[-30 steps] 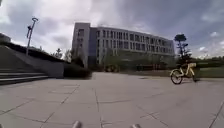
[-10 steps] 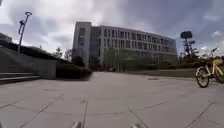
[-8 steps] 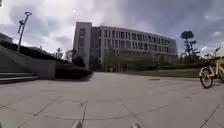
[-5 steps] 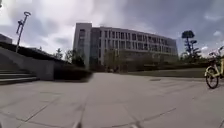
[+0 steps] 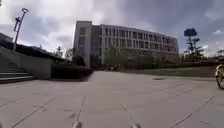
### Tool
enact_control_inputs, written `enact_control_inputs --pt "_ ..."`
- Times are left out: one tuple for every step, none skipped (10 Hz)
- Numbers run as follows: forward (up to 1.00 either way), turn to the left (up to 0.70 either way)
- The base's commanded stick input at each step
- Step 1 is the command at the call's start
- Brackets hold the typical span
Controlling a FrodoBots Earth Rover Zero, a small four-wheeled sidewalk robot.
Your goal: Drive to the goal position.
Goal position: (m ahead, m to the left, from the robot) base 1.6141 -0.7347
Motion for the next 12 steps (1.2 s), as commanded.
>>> enact_control_inputs --pt "0.70 0.00" --pt "0.70 0.00" --pt "0.70 0.00" --pt "0.70 0.00" --pt "0.70 0.00" --pt "0.70 0.00" --pt "0.70 0.00" --pt "0.70 0.00" --pt "0.70 0.00" --pt "0.70 0.00" --pt "0.70 0.00" --pt "0.70 0.00"
